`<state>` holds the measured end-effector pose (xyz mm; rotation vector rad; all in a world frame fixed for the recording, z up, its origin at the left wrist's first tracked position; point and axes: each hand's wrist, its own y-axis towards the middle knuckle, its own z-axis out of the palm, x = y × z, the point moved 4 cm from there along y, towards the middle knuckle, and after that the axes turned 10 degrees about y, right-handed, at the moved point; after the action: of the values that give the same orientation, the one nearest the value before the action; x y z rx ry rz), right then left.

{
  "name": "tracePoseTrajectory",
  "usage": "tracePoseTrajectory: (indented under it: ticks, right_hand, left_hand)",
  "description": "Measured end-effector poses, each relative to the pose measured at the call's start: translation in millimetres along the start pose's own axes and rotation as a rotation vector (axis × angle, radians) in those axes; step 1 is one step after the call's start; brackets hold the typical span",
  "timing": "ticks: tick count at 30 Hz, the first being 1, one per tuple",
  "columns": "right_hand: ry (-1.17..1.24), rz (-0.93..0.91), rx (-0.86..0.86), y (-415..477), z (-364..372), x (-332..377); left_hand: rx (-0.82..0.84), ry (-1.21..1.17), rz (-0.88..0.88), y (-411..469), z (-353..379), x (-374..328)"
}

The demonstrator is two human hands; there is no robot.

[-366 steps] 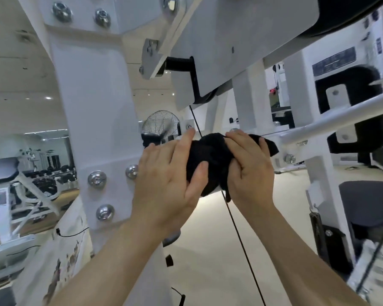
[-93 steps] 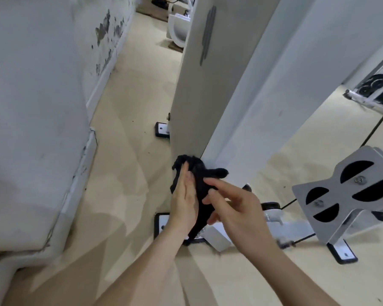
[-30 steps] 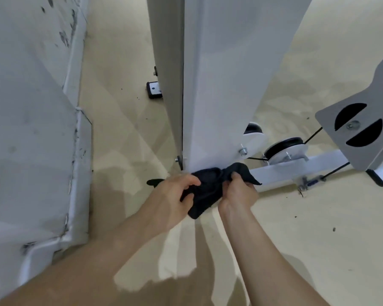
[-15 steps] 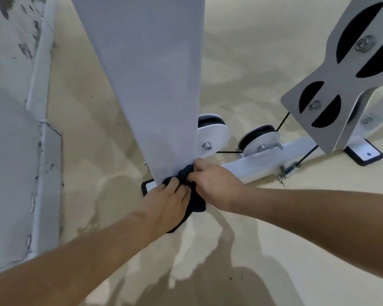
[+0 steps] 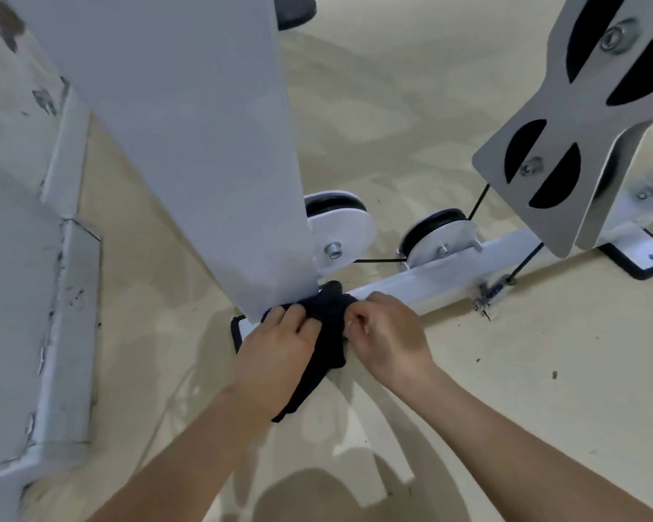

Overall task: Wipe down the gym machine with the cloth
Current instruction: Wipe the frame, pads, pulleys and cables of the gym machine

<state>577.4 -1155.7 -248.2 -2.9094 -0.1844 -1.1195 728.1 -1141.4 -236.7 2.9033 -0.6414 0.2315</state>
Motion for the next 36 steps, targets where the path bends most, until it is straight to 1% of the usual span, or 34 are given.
tracePoseTrajectory:
  ticks: [2,3,4,5,6,8,10,12,13,15,16,17,18,20,21,22,23,24,25,26,29,31,34,35,36]
  right_hand:
    - [-0.019,0.158,-0.125,-8.1,-19.6,-23.9]
    - [-0.047,0.2,-0.203,-10.6,-27.6,-31.3]
    - [-0.066,0.206,-0.258,-11.1,-30.9,-33.4]
    - [-0.058,0.177,-0.265,-10.4,-28.7,-29.0]
    - [-0.025,0.114,-0.225,-9.2,-21.4,-19.8]
    - [-0.028,-0.035,-0.107,-11.0,1.7,0.5]
    - [-0.091,-0.087,-0.078,-15.7,16.6,8.5]
    - [-0.138,-0.106,-0.046,-9.7,14.3,3.1]
    - [-0.159,-0.137,0.004,-4.0,11.9,-3.7]
    - [-0.18,-0.209,0.066,7.0,2.7,-16.8]
    - [-0.148,-0.22,0.069,9.9,-4.7,-22.3]
    - [-0.091,-0.207,0.029,8.1,-12.9,-29.1]
    - [-0.035,-0.186,-0.068,2.6,-21.7,-36.5]
    - [0.06,-0.125,-0.354,-13.7,-42.5,-54.0]
    - [0.102,-0.056,-0.497,-20.9,-53.3,-65.1]
    - [0.124,0.028,-0.605,-25.1,-61.6,-75.9]
    - [0.121,0.092,-0.643,-25.8,-65.5,-83.0]
    - [0.102,0.101,-0.618,-23.3,-63.5,-84.2]
    - [0.087,0.058,-0.538,-19.7,-56.4,-77.2]
    - [0.052,0.001,-0.442,-17.8,-44.3,-65.4]
    - [-0.171,-0.129,-0.196,-16.6,6.0,-26.3]
    - [-0.197,-0.208,-0.091,-5.9,25.3,-11.7]
    - [-0.247,-0.373,0.054,12.9,15.3,-24.9]
    - [-0.256,-0.419,0.081,14.0,5.3,-36.5]
    - [-0.248,-0.425,0.065,14.2,-8.1,-51.2]
  left_hand:
    - [0.001,-0.008,-0.081,-0.2,-2.8,-7.2]
    - [-0.001,0.008,-0.106,1.8,-1.9,-12.3]
    - [-0.005,0.028,-0.126,4.9,0.1,-17.9]
    - [-0.01,0.03,-0.162,8.3,1.3,-23.0]
    - [-0.021,-0.011,-0.215,12.0,3.4,-26.8]
    - [0.009,-0.241,-0.314,17.2,10.3,-33.1]
    - [0.094,-0.464,-0.421,18.1,17.4,-35.7]
    - [0.076,-0.506,-0.481,17.9,20.7,-30.5]
    - [0.058,-0.506,-0.491,17.8,19.9,-26.9]
    - [0.019,-0.49,-0.477,19.2,15.7,-22.9]
    - [0.002,-0.479,-0.447,21.8,13.2,-26.1]
    - [-0.006,-0.462,-0.408,25.6,10.0,-33.4]
    - [-0.014,-0.429,-0.346,31.2,5.9,-45.7]
    - [-0.014,-0.357,-0.172,47.1,-2.8,-78.6]
    - [0.01,-0.348,-0.078,54.3,-5.1,-96.0]
    - [0.047,-0.345,-0.001,60.1,-5.1,-109.9]
    - [0.075,-0.322,0.041,63.6,-4.2,-118.2]
    - [0.086,-0.286,0.047,65.1,-5.0,-119.3]
    - [0.09,-0.252,0.018,63.1,-6.8,-113.7]
    - [0.09,-0.231,-0.035,57.0,-8.3,-104.2]
    - [0.07,-0.156,-0.229,23.9,-8.6,-65.4]
    - [0.074,-0.145,-0.305,-3.6,-4.9,-44.4]
    - [0.127,-0.148,-0.306,-25.4,-2.6,-34.3]
    - [0.15,-0.139,-0.291,-25.8,-2.9,-33.8]
    - [0.165,-0.134,-0.271,-23.2,-3.4,-33.4]
